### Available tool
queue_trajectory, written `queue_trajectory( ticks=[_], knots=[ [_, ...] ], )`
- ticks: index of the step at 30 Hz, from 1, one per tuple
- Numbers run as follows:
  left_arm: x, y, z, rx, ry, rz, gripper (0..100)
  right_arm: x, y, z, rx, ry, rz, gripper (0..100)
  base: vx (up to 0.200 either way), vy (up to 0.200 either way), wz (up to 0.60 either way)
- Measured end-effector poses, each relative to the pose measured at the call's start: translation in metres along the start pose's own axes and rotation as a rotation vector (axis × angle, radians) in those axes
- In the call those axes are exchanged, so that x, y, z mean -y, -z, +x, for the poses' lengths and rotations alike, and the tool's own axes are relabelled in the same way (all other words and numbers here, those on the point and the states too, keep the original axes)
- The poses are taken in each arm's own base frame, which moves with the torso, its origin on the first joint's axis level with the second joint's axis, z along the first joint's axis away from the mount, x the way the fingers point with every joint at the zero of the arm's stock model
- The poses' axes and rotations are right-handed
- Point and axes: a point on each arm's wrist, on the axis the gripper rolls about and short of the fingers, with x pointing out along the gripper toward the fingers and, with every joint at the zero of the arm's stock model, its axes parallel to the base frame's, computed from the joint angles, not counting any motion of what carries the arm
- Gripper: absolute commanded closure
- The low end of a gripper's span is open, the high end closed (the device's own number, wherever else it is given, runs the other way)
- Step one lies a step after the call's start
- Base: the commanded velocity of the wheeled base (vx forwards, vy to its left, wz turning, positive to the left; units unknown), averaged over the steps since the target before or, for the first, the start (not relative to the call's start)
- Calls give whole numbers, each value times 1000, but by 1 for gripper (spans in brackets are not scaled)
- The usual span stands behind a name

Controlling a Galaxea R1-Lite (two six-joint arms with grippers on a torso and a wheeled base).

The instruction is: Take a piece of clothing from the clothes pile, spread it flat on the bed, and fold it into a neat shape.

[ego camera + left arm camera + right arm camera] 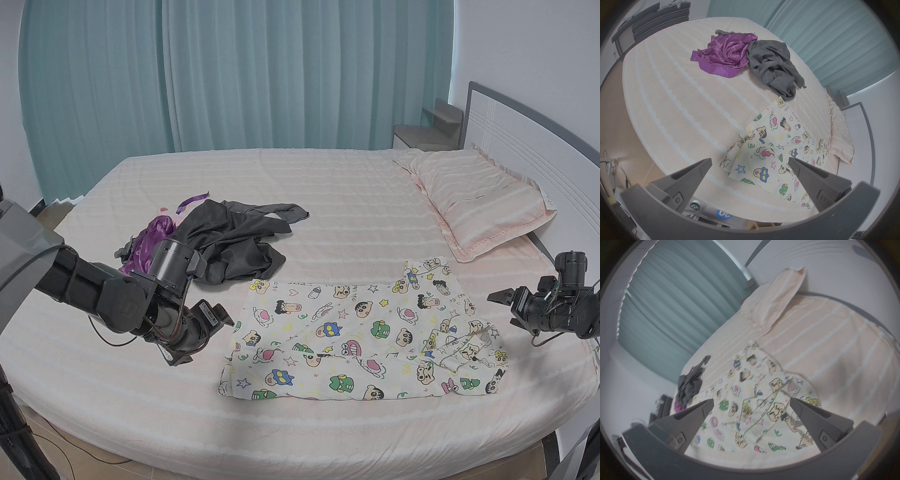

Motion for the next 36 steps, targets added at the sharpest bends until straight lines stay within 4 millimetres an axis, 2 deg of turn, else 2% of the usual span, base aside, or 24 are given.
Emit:
queue_trajectory(
  ticks=[3, 7, 12, 16, 21, 29, 36],
  knots=[
    [-6, 4, -9, -3, 26, 0, 0, -12, 12, 6, 86, 80, 26, 0, 0, 0, 0],
    [-22, 13, -24, -30, 62, -6, 0, -25, 40, 18, 102, 115, 107, 0, 0, 0, 0],
    [-36, 25, -40, -36, 128, -53, 0, -25, 67, 32, 91, 108, 152, 0, 0, 0, 0],
    [-38, 32, -49, -38, 174, -72, 0, -19, 77, 42, 104, 112, 166, 0, 0, 0, 0],
    [-41, 37, -56, -36, 197, -77, 0, -11, 79, 56, 174, 103, 168, 0, 0, 0, 0],
    [-48, 42, -57, -24, 235, -77, 0, 5, 76, 86, 193, 147, 183, 0, 0, 0, 0],
    [-50, 47, -56, -36, 229, -69, 0, 15, 79, 100, 176, 171, 187, 0, 0, 0, 0]
  ],
)
